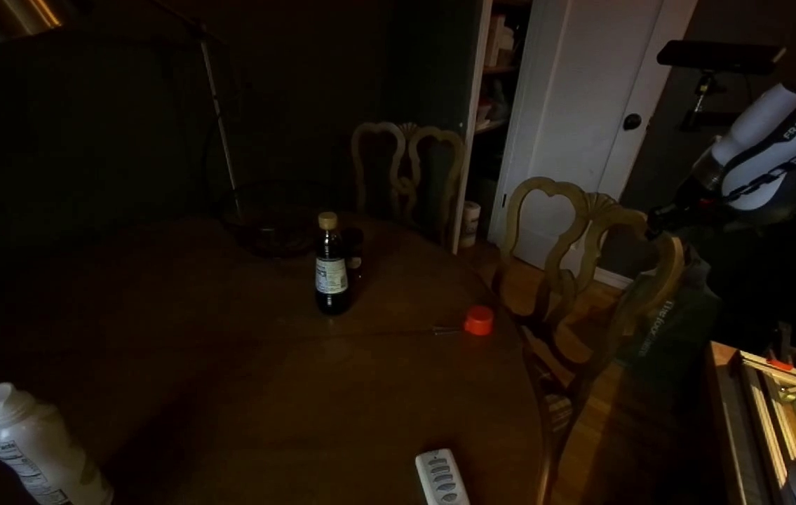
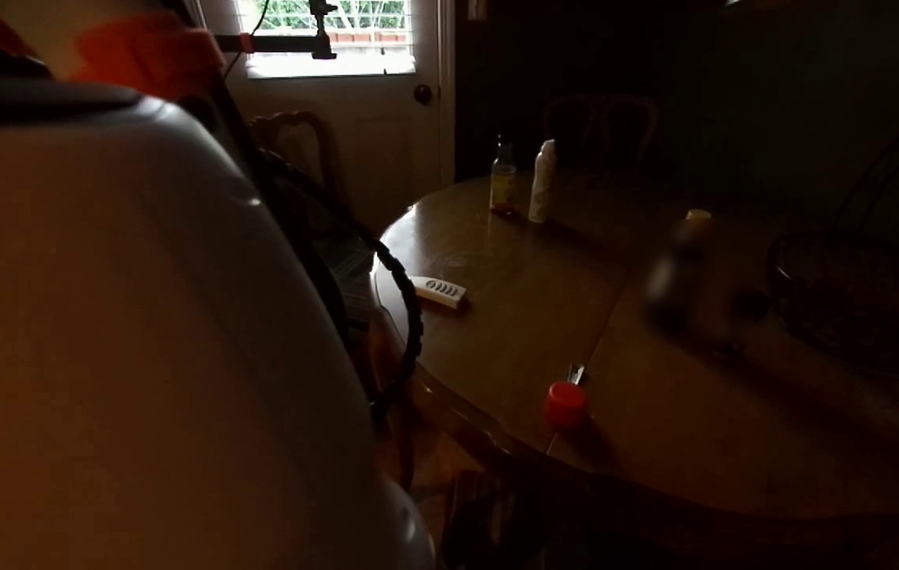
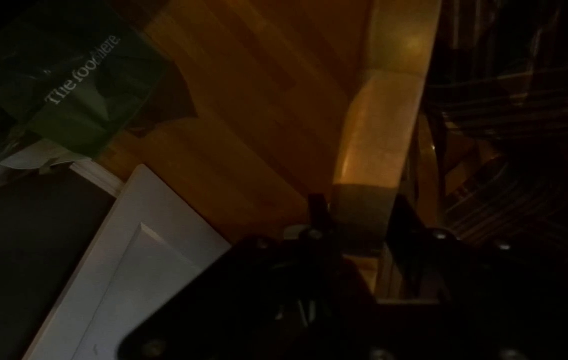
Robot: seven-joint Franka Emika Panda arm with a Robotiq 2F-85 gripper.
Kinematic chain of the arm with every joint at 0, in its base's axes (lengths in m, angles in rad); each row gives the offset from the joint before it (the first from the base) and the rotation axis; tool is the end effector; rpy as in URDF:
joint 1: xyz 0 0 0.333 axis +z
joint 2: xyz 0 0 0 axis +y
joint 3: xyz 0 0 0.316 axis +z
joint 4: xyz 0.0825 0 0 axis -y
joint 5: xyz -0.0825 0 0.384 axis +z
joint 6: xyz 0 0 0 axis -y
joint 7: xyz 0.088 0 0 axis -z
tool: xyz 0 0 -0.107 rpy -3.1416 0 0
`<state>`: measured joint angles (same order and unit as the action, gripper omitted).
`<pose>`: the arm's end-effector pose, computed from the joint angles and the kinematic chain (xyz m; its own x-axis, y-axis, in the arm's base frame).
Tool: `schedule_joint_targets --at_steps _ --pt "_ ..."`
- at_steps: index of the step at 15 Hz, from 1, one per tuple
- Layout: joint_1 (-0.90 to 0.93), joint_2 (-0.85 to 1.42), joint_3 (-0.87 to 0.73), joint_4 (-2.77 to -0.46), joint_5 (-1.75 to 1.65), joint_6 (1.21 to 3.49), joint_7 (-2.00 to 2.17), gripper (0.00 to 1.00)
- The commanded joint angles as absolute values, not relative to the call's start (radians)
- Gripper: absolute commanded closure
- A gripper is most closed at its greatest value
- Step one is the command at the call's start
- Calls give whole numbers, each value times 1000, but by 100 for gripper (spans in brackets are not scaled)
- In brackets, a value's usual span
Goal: Push the chair at the front outwards.
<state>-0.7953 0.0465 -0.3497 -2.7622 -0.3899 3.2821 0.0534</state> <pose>0.2080 -0.3675 0.2518 0.6494 -0.6239 0.4347 -0.7277 -0.6759 0.1169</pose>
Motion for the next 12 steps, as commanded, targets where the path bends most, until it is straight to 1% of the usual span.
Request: schedule_joint_targets --at_steps 1,2,7,12 --pt "-802 115 -436 -2665 -268 3304 -82 43" --pt "-738 139 -508 -2659 -295 3323 -59 43" --pt "-536 232 -656 -2661 -188 3422 -91 43" --pt "-354 271 -739 -2718 3 3519 -166 43"
